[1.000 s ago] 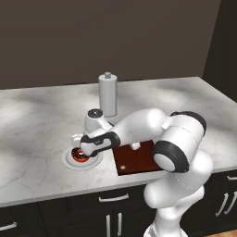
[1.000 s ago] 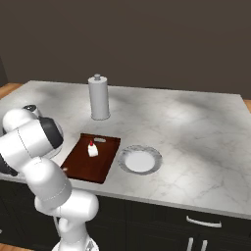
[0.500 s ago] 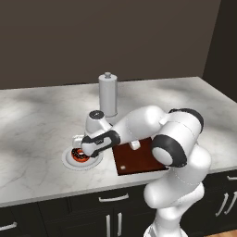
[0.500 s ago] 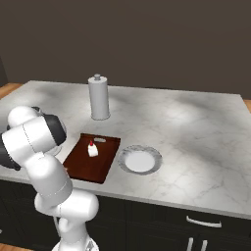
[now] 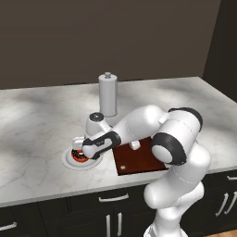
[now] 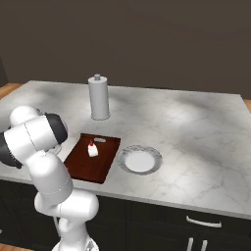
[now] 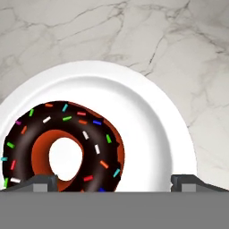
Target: Move the dessert items from the plates to the tray.
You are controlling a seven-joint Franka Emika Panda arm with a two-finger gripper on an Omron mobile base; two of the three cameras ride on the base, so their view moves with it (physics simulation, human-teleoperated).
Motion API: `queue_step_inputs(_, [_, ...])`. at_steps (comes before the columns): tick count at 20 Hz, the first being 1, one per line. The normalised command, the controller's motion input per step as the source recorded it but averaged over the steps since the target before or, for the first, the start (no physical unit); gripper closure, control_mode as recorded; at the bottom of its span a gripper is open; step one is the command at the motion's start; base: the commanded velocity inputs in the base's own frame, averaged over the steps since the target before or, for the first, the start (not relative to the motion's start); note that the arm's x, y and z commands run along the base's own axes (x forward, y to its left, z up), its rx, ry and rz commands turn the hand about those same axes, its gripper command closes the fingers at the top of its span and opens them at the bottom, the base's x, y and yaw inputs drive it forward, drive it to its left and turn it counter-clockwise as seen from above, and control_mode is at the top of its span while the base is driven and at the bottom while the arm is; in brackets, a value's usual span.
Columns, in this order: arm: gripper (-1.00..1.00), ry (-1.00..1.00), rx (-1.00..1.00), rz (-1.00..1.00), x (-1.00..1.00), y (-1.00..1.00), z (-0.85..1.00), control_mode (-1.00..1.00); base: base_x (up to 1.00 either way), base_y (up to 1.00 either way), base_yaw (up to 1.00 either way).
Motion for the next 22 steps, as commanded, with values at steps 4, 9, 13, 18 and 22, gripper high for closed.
queue_step_inputs(4, [-1.0,0.0,0.0,0.0,0.0,0.0,-0.16,-1.0,0.0,0.0,0.0])
queue_step_inputs(9, [-1.0,0.0,0.0,0.0,0.0,0.0,-0.12,-1.0,0.0,0.0,0.0])
queue_step_inputs(13, [-1.0,0.0,0.0,0.0,0.0,0.0,-0.08,-1.0,0.0,0.0,0.0])
queue_step_inputs(18, [-1.0,0.0,0.0,0.0,0.03,0.0,-0.03,-1.0,0.0,0.0,0.0])
queue_step_inputs(22, [-1.0,0.0,0.0,0.0,0.07,0.0,0.0,-1.0,0.0,0.0,0.0])
